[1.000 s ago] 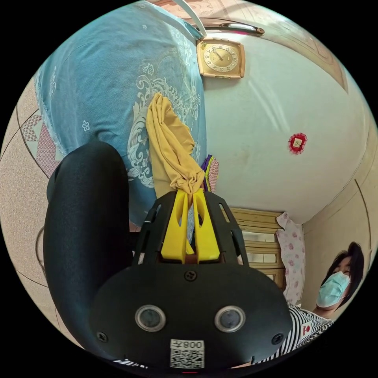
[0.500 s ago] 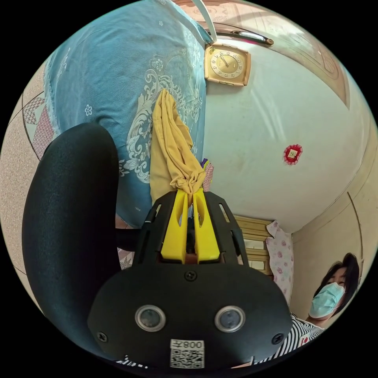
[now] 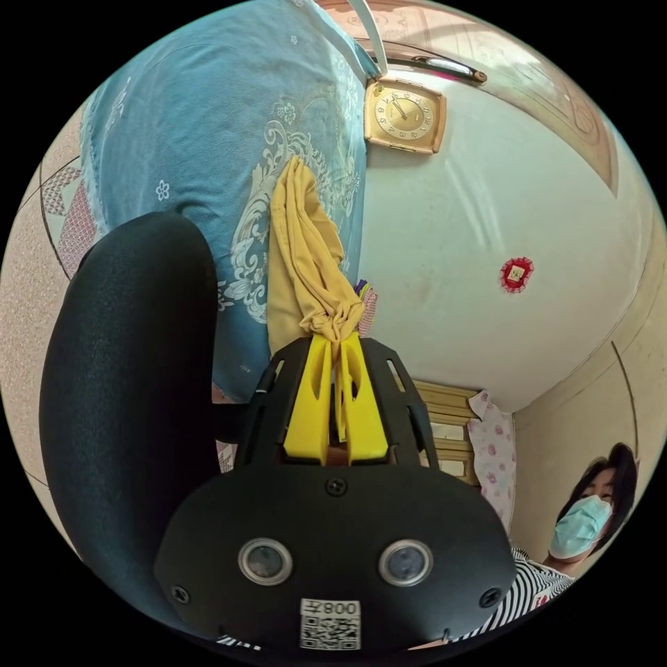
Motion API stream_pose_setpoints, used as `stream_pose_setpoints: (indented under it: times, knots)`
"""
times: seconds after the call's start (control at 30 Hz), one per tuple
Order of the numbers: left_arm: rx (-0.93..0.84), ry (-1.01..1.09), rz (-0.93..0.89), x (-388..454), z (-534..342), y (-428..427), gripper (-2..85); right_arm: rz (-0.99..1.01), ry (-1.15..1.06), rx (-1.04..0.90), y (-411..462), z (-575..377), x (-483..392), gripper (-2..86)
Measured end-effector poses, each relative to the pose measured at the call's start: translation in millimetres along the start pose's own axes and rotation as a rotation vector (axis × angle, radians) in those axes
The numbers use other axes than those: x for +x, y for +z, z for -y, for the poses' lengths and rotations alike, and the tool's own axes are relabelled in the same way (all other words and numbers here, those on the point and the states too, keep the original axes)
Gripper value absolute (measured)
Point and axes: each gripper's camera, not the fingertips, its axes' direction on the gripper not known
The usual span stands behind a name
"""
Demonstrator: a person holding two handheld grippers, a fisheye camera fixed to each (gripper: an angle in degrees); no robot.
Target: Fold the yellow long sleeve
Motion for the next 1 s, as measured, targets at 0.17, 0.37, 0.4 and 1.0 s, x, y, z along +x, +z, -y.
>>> stream_pose_setpoints:
  times: [0.17, 0.37, 0.4, 1.0]
  knots:
    - [-0.063, 0.051, 0.020, 10, 4, 4, 4.4, -0.036, -0.020, -0.024, -1, -2, -5, 1.3]
    - [-0.074, 0.103, 0.039, 25, 13, -3, 6.3, -0.052, -0.043, -0.023, -4, -8, -13, 0.5]
    - [-0.068, 0.104, 0.046, 27, 15, -3, 6.6, -0.054, -0.045, -0.021, -5, -10, -15, 0.5]
    - [-0.177, 0.041, 0.171, 62, 137, 122, 14.7, -0.059, -0.064, -0.035, -5, -50, -59, 0.3]
